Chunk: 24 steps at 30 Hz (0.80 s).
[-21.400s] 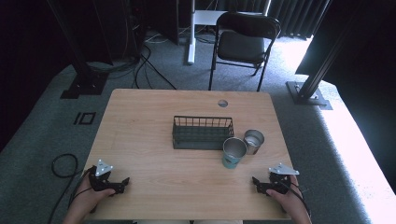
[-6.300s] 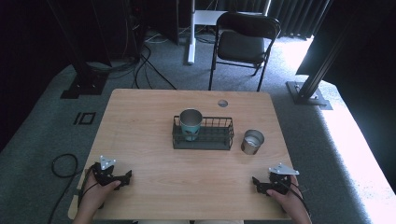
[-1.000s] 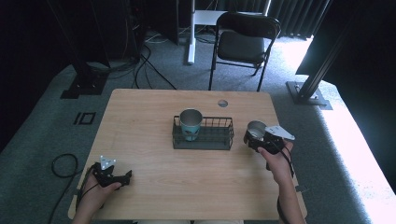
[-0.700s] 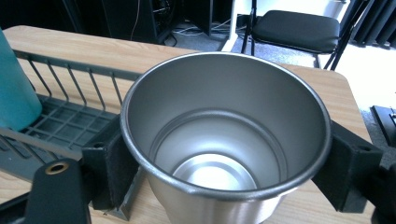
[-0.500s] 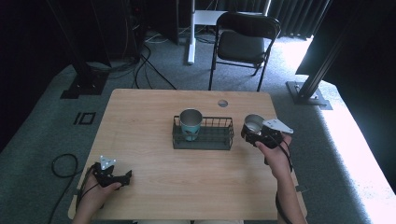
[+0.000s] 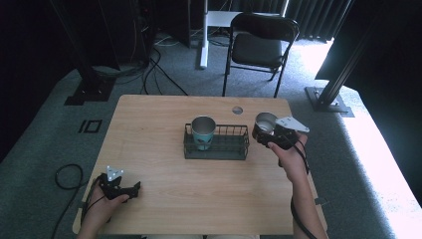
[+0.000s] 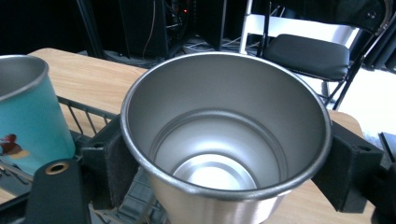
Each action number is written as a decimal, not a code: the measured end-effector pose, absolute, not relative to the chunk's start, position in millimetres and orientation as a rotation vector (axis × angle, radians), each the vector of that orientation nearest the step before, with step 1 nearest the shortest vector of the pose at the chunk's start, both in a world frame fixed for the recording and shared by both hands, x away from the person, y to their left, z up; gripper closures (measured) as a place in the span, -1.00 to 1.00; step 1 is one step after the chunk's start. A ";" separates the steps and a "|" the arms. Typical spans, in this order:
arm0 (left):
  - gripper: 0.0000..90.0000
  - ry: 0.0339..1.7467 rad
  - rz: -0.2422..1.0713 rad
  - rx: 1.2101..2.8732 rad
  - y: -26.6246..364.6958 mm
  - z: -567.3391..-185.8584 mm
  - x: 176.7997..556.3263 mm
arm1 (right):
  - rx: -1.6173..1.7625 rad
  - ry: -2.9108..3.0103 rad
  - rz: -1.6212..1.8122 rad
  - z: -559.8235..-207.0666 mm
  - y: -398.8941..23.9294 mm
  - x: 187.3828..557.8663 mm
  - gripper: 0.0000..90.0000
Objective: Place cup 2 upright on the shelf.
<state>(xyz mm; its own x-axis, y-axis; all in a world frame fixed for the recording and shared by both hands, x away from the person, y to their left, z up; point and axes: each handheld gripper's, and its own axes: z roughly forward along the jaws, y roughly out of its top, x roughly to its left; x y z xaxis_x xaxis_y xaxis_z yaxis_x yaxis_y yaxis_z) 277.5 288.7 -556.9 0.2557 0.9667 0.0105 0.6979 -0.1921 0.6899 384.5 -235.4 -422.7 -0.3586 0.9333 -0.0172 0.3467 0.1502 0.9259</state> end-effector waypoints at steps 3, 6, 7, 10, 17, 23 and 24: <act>-0.93 1.506 0.615 1.963 288.6 -557.0 277.5 | 1.218 1.807 1.209 -419.5 -230.4 385.8 -0.60; -0.93 1.507 0.614 1.961 288.4 -557.0 277.5 | 1.209 1.818 1.219 -416.7 -224.7 387.0 -0.60; -0.93 1.508 0.613 1.960 288.4 -557.0 277.5 | 1.206 1.822 1.223 -415.6 -222.8 387.4 -0.60; -0.93 1.508 0.614 1.961 288.5 -557.0 277.5 | 1.191 1.834 1.229 -412.6 -217.6 388.7 -0.60; -0.93 1.506 0.614 1.963 288.6 -557.0 277.5 | 1.166 1.852 1.245 -409.0 -205.5 392.3 -0.60; -0.93 1.506 0.614 1.962 288.6 -557.0 277.5 | 1.141 1.876 1.267 -407.8 -192.2 394.9 -0.60; -0.93 1.506 0.614 1.962 288.6 -557.0 277.5 | 1.139 1.880 1.268 -408.2 -189.9 395.3 -0.60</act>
<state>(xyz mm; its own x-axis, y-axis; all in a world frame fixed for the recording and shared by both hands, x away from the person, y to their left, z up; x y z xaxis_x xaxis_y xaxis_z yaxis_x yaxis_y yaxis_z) 277.5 288.6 -557.0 0.2548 0.9669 0.0092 0.6976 -0.1904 0.6907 395.3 -189.9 -408.2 -0.4557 0.8900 -0.0122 0.3222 0.1778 0.9298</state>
